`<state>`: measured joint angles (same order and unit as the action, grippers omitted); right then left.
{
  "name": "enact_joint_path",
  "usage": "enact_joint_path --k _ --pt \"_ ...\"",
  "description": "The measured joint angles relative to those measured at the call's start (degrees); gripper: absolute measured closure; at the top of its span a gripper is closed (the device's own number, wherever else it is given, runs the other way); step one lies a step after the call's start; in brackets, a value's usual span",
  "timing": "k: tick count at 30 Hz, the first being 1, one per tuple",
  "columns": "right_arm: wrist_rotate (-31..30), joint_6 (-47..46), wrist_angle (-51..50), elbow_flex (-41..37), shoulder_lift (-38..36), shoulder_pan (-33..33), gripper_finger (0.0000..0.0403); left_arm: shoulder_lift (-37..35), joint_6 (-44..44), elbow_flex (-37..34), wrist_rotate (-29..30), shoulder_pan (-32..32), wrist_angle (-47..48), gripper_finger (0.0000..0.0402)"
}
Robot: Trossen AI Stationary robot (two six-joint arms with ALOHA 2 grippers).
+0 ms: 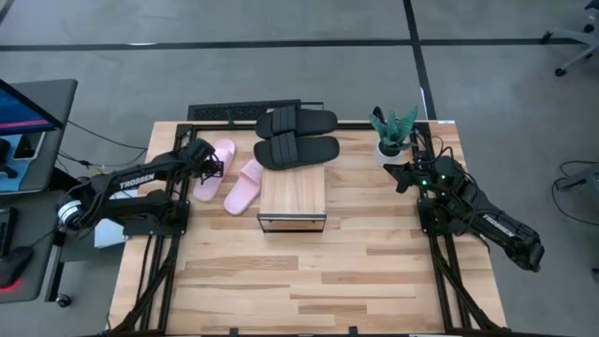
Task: Pick and place slides into the shelf
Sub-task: Put the left pink slide on the shelf
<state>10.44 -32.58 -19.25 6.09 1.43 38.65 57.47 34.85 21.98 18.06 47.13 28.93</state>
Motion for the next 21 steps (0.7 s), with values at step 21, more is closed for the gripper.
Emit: enact_joint_path --k 21 --pt "0.0 0.0 0.0 0.0 0.0 0.0 0.0390 -1.2 -7.6 -0.7 2.8 3.1 -4.5 0.0353"
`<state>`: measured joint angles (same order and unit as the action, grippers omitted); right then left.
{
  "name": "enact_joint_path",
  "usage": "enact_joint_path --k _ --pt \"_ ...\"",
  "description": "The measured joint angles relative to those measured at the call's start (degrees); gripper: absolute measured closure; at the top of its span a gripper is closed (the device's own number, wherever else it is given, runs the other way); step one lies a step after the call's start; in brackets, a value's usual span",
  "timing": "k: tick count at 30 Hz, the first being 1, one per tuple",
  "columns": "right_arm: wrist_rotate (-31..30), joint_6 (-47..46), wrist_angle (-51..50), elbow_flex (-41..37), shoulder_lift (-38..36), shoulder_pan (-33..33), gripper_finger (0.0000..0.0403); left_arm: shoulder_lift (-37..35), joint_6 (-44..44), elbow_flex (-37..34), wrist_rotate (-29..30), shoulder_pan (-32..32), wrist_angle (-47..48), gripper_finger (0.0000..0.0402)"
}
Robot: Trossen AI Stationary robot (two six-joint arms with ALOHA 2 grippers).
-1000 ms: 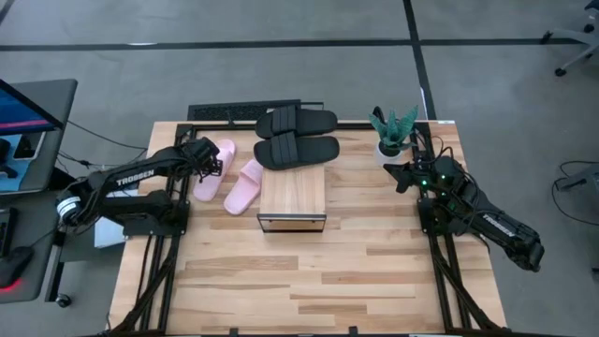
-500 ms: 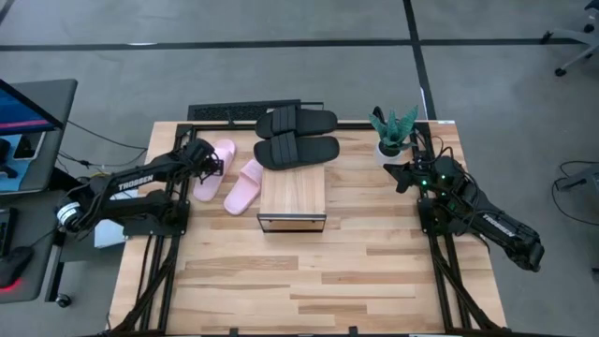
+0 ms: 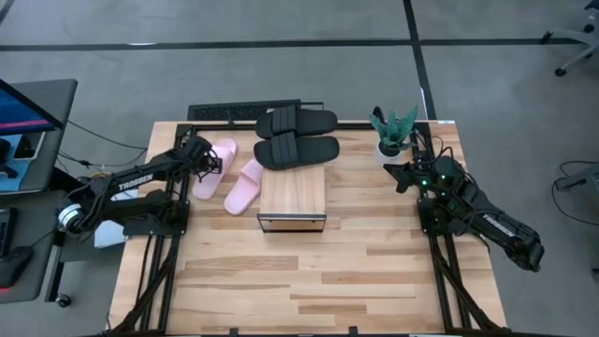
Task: Pick and place slides into the shelf
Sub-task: Put the left pink slide on the shelf
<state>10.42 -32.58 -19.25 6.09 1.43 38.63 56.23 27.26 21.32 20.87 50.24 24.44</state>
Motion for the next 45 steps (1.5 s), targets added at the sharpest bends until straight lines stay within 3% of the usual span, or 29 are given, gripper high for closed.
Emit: enact_joint_path --k 2,7,15,21,26,45 --pt "0.0 0.0 0.0 0.0 0.0 0.0 0.0390 0.0 -0.6 0.0 0.4 0.4 0.0 0.0387" --pt "0.0 0.0 0.0 0.0 0.0 0.0 0.0390 -0.1 -2.8 -1.6 0.4 2.0 -3.1 0.0397" --pt "0.0 0.0 0.0 0.0 0.0 0.0 0.0390 -0.2 -2.6 -6.8 1.3 3.3 -8.4 0.0400" --pt "0.0 0.0 0.0 0.0 0.0 0.0 0.0390 -0.7 -2.7 -6.1 1.0 3.2 -8.9 0.0401" --pt "0.0 0.0 0.0 0.0 0.0 0.0 0.0390 -4.0 -3.8 -5.2 -4.4 3.0 -10.4 0.0401" --pt "0.0 0.0 0.0 0.0 0.0 0.0 0.0390 -10.2 -3.9 -4.3 -1.9 2.6 -8.4 0.0401"
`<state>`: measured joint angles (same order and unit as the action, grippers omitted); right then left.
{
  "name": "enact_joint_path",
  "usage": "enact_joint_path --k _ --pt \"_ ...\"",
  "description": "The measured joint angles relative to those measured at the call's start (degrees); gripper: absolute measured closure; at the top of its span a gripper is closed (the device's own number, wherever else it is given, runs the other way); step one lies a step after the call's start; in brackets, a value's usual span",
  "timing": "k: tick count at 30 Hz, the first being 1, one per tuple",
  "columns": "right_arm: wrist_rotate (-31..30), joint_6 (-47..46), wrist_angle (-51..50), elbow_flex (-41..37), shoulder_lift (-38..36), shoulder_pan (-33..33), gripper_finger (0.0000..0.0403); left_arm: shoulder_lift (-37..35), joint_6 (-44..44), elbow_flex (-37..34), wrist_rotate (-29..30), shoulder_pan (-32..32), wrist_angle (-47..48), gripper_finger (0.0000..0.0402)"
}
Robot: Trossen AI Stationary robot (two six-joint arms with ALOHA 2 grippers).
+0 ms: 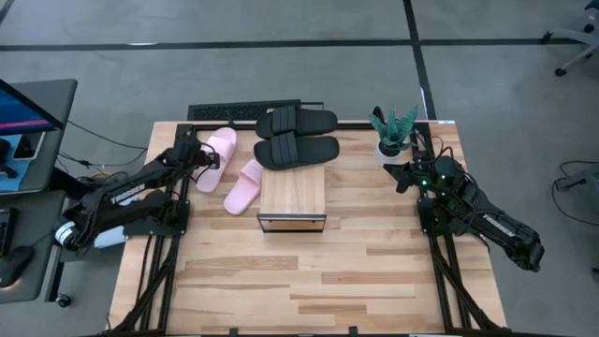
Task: Pick and place slides into the shelf
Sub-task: Put the left pink slide on the shelf
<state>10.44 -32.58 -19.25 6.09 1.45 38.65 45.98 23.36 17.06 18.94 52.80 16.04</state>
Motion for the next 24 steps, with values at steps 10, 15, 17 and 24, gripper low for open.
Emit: enact_joint_path --k 10,15,17,24 --pt "0.0 0.0 0.0 0.0 0.0 0.0 0.0390 -6.4 -0.2 6.4 2.0 0.0 10.0 0.0401" --pt "0.0 0.0 0.0 0.0 0.0 0.0 0.0390 -7.0 -2.2 11.3 2.7 0.0 14.5 0.0401" --pt "0.0 0.0 0.0 0.0 0.0 0.0 0.0390 -7.0 -2.5 13.2 2.8 0.0 16.5 0.0401" --pt "0.0 0.0 0.0 0.0 0.0 0.0 0.0390 -7.0 -3.7 19.2 2.8 0.0 21.3 0.0401"
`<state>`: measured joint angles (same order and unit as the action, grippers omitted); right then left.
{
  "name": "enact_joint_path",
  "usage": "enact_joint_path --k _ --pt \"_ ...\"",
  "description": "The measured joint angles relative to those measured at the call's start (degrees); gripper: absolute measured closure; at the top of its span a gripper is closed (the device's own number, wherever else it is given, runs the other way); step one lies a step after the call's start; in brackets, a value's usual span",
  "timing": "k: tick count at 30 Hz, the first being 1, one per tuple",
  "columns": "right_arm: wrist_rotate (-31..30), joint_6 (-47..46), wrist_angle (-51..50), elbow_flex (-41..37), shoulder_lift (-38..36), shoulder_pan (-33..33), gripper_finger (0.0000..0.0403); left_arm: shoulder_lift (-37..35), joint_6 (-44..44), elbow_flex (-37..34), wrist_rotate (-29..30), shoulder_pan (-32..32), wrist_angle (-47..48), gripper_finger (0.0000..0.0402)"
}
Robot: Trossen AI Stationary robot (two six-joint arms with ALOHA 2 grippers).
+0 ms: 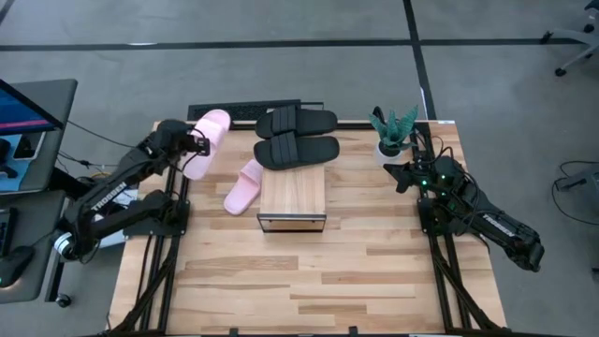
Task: Pick and place slides into the shelf
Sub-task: Put the left pink slide on the shelf
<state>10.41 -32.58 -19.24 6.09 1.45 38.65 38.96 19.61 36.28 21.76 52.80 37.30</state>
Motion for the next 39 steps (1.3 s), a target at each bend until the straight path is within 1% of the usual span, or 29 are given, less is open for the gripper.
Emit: enact_joint_path --k 8,18,24,28,39 --pt "0.0 0.0 0.0 0.0 0.0 0.0 0.0390 0.0 -1.5 5.7 -0.2 0.0 6.1 0.0401" --pt "0.0 0.0 0.0 0.0 0.0 0.0 0.0390 -1.3 -1.7 9.8 -2.3 0.0 7.1 0.0401" --pt "0.0 0.0 0.0 0.0 0.0 0.0 0.0390 -2.1 -1.6 10.5 -5.0 0.0 7.9 0.0401" --pt "0.0 0.0 0.0 0.0 0.0 0.0 0.0390 -2.9 -1.0 10.7 -5.8 -0.7 8.5 0.0401" --pt "0.0 0.0 0.0 0.0 0.0 0.0 0.0390 -7.1 2.6 10.7 -6.1 -6.0 8.5 0.0401"
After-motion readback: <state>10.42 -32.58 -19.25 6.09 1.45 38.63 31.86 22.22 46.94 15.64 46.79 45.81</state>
